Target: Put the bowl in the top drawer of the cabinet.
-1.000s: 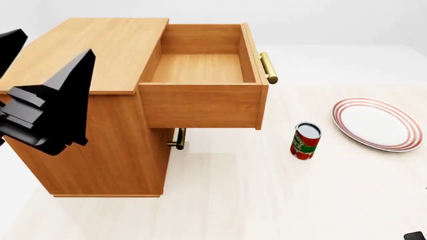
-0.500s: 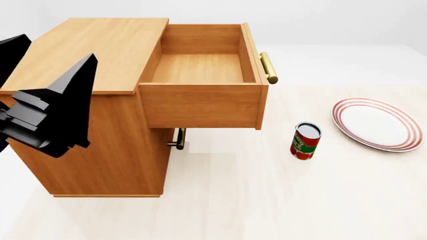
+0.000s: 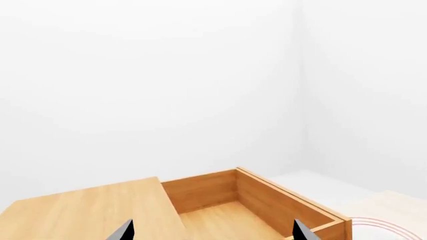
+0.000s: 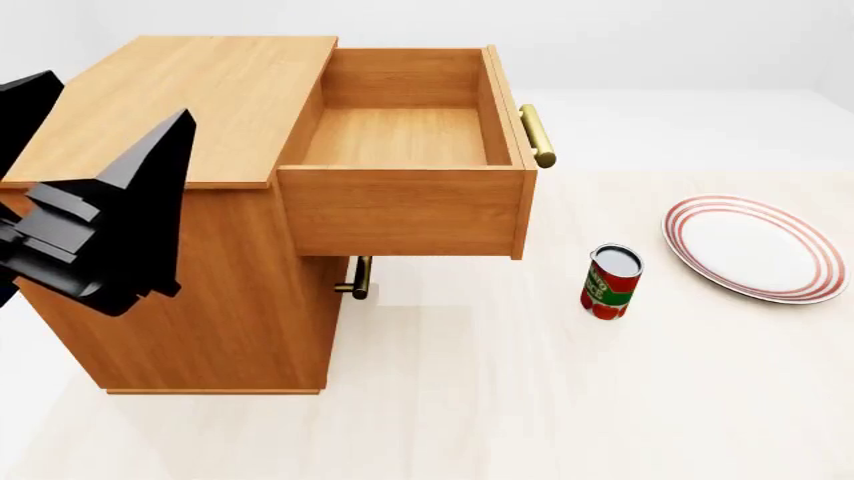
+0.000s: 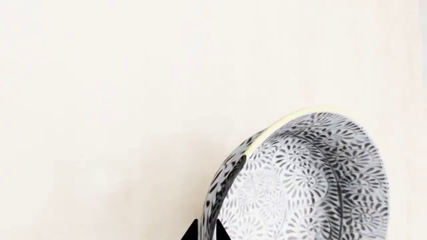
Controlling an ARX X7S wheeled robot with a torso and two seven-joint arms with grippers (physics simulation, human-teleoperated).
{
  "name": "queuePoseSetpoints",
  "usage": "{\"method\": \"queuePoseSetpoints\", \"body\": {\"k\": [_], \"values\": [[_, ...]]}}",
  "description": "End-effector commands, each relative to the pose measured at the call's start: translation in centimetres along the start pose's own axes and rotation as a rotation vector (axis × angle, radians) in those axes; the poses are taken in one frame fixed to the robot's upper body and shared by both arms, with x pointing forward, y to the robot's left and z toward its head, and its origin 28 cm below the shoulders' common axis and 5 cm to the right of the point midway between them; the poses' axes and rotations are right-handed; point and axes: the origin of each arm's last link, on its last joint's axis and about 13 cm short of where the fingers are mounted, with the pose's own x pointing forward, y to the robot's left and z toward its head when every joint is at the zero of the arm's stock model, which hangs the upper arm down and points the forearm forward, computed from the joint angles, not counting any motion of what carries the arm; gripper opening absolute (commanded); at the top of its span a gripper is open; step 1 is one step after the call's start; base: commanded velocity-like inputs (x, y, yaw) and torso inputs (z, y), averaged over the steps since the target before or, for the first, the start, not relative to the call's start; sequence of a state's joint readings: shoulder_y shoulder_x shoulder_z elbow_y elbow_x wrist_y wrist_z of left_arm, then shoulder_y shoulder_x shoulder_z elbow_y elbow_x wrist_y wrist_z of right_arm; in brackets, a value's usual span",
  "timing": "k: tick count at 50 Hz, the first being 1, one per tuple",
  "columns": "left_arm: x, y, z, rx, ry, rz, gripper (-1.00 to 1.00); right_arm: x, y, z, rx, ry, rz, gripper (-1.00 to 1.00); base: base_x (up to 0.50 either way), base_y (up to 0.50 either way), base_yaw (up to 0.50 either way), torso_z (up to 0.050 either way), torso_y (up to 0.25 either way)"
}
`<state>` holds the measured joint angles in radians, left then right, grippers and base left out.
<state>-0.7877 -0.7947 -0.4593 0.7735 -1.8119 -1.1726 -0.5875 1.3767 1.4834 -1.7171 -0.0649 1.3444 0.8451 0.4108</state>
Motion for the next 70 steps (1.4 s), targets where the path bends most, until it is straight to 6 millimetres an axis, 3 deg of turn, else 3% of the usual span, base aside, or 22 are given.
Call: {"method": "queuePoseSetpoints", "body": {"k": [1, 16, 27, 31, 36, 50, 59, 70], "values": [[0.0, 0.0, 0.0, 0.000, -0.001, 0.001, 1.00, -3.6, -2.2, 3.3, -0.028, -0.130, -0.054, -1.00, 0.00, 0.00, 0.00, 0.000, 0.000], [0.1, 0.1, -0.1, -0.003, -0.004, 0.005, 1.00, -8.1, -1.6, 12.6, -0.182, -0.306, -0.061, -1.00, 0.00, 0.00, 0.00, 0.000, 0.000], [0.0, 0.1, 0.0, -0.006, -0.006, 0.003, 1.00, -11.6, -3.7, 17.4, -0.303, -0.458, -0.048, -1.00, 0.00, 0.00, 0.00, 0.000, 0.001], [0.0, 0.1, -0.1, -0.008, -0.003, 0.003, 1.00, -13.3, -5.5, 17.9, -0.356, -0.497, -0.040, -1.00, 0.00, 0.00, 0.00, 0.000, 0.000], [0.0, 0.1, -0.1, -0.008, -0.003, 0.003, 1.00, -14.4, -6.3, 19.8, -0.418, -0.540, -0.025, -1.00, 0.00, 0.00, 0.00, 0.000, 0.000], [0.2, 0.2, -0.2, -0.012, -0.002, 0.005, 1.00, -18.4, -8.0, 28.1, -0.659, -0.681, 0.026, -1.00, 0.00, 0.00, 0.00, 0.000, 0.001], [0.2, 0.1, 0.2, -0.010, -0.009, -0.004, 1.00, -20.2, -7.0, 33.9, -0.786, -0.747, 0.099, -1.00, 0.00, 0.00, 0.00, 0.000, 0.000], [0.1, 0.1, 0.7, -0.002, -0.027, -0.008, 1.00, -22.4, -4.3, 35.8, -0.907, -0.809, 0.184, -1.00, 0.00, 0.00, 0.00, 0.000, 0.001]]}}
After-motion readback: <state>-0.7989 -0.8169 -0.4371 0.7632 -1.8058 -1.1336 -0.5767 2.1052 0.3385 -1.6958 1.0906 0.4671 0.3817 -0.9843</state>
